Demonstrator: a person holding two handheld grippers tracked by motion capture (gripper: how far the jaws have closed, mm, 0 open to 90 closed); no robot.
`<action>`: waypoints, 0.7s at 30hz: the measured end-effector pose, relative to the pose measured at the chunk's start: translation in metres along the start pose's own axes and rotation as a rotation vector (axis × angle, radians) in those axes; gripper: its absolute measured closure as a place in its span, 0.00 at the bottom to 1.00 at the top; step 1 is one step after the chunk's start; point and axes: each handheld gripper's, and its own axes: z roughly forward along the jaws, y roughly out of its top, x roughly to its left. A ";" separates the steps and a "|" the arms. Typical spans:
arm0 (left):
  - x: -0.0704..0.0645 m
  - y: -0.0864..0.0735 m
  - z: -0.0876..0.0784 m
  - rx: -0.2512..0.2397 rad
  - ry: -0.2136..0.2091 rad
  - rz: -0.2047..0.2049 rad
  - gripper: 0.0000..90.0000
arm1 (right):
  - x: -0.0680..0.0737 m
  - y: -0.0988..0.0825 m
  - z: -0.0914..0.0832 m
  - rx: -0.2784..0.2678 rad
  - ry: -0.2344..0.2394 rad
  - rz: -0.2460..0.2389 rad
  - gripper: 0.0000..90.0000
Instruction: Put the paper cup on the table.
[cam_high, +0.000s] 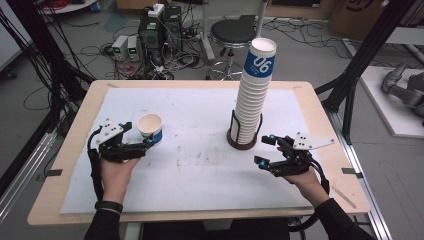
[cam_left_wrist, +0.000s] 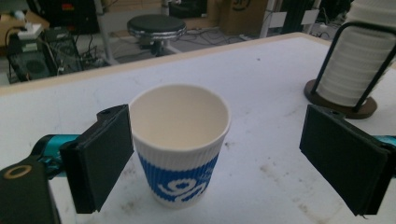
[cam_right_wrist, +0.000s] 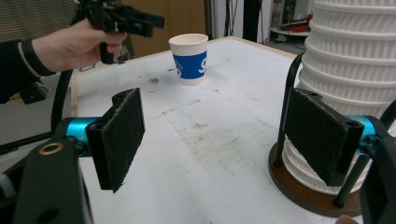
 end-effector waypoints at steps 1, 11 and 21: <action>-0.003 0.003 -0.001 -0.008 -0.017 0.011 0.11 | 0.000 0.000 0.000 -0.001 0.002 0.005 0.23; -0.048 0.010 0.011 -0.085 -0.299 0.062 0.11 | 0.000 0.000 0.000 0.000 -0.005 0.002 0.23; -0.091 0.011 0.031 -0.094 -0.465 0.126 0.11 | 0.005 0.001 0.001 0.008 -0.007 -0.020 0.23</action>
